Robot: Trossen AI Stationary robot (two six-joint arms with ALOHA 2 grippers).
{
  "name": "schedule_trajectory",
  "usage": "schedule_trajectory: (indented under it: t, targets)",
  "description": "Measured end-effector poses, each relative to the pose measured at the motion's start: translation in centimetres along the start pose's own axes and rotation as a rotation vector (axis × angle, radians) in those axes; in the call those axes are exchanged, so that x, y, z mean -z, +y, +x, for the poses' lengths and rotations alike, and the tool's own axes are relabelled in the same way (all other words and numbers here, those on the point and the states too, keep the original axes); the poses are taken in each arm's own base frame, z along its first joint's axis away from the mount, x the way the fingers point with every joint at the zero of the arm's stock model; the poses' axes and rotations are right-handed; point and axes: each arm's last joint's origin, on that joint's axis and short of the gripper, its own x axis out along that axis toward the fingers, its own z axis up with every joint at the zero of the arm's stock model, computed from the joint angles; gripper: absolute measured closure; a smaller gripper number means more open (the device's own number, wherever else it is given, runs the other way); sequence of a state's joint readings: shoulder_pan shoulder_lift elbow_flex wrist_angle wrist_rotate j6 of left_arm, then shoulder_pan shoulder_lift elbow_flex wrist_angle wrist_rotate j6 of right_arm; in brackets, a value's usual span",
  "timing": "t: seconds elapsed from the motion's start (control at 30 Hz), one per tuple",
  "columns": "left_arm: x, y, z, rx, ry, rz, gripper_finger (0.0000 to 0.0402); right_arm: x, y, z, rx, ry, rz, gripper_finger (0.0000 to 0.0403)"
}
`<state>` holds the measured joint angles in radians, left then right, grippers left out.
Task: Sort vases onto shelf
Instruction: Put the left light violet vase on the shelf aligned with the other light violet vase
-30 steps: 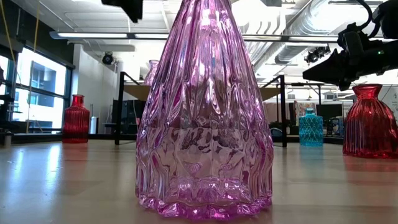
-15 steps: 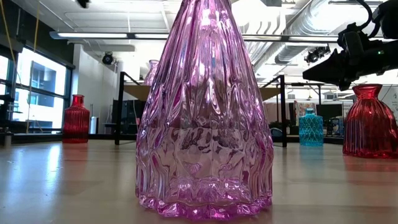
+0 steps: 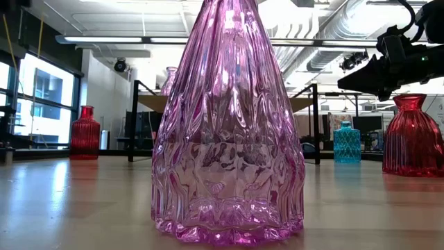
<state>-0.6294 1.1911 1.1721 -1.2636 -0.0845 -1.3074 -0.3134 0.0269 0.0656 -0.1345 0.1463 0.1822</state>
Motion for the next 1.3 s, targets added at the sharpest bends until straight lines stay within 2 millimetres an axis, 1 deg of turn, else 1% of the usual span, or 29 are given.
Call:
schedule_trajectory:
  t: [0.17,0.27,0.33,0.43,0.6,0.8,1.07,1.3]
  targets:
    - [2.4,-0.9,2.6,0.09,0.048,-0.01,0.0328,0.0,0.0,0.0,0.0,0.0,0.0,0.0355]
    - [3.7,-1.3,3.7,0.132,0.08,-0.033,0.0328,0.0,0.0,0.0,0.0,0.0,0.0,0.0355]
    - [4.5,-1.4,4.2,0.147,0.095,-0.043,0.0328,0.0,0.0,0.0,0.0,0.0,0.0,0.0355]
    - [5.2,-1.8,4.1,0.177,0.105,-0.047,0.0328,0.0,0.0,0.0,0.0,0.0,0.0,0.0355]
    - [5.8,-2.6,4.2,0.233,0.111,-0.047,0.0328,0.0,0.0,0.0,0.0,0.0,0.0,0.0355]
    - [6.0,-3.7,5.6,0.216,0.12,-0.035,0.0328,0.0,0.0,0.0,0.0,0.0,0.0,0.0355]
    - [6.1,-4.0,6.1,0.211,0.142,-0.04,0.0328,0.0,0.0,0.0,0.0,0.0,0.0,0.0355]
    - [6.7,-4.2,6.6,0.193,0.153,-0.02,0.0328,0.0,0.0,0.0,0.0,0.0,0.0,0.0355]
